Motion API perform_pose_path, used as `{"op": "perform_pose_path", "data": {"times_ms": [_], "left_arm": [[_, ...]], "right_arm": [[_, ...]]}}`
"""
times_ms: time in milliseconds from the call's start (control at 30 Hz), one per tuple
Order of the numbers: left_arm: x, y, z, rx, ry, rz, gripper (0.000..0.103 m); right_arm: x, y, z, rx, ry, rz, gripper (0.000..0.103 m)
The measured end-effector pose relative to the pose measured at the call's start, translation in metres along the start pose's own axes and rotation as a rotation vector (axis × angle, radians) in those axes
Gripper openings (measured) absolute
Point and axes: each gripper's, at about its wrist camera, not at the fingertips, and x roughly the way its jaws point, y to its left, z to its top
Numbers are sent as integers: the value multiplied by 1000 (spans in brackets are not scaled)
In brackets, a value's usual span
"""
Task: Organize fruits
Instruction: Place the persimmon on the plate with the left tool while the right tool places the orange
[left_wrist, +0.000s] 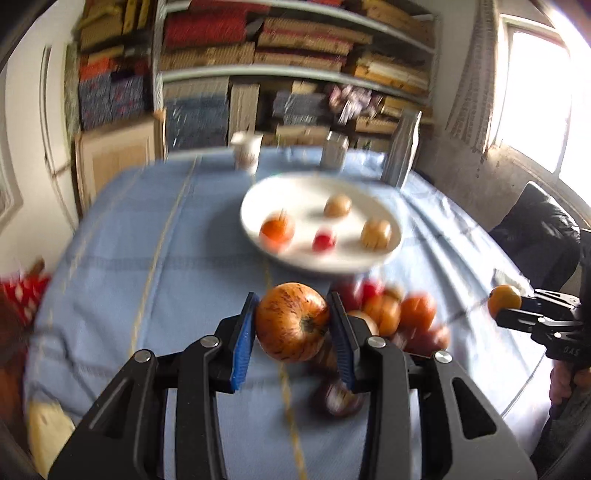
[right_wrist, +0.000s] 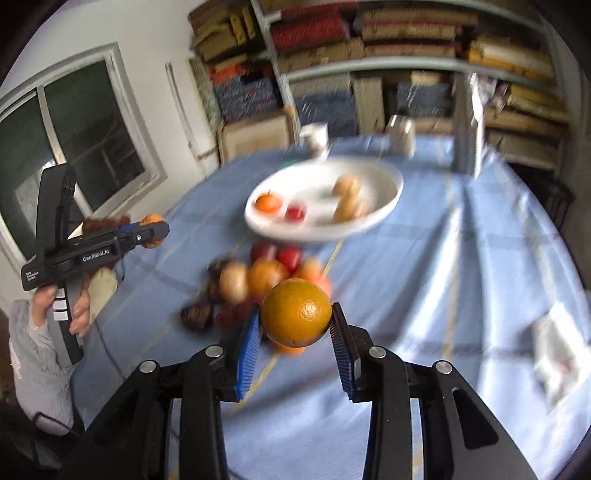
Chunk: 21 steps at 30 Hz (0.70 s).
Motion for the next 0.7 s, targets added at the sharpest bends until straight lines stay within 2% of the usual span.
{"op": "perform_pose_path", "data": {"times_ms": [133, 267, 433, 533, 700], "left_arm": [[10, -17, 49, 19, -41, -7, 37], [46, -22, 82, 1, -18, -20, 37], [114, -6, 103, -74, 58, -30, 37], [151, 8, 105, -104, 104, -21, 37], [192, 25, 101, -130, 162, -22, 37]], "right_arm": [[-15, -1, 50, -35, -90, -56, 37], [8, -5, 94, -31, -123, -95, 37], [75, -22, 123, 8, -48, -130, 37], [120, -33, 131, 41, 14, -120, 37], [174, -42, 134, 61, 84, -96, 37]]}}
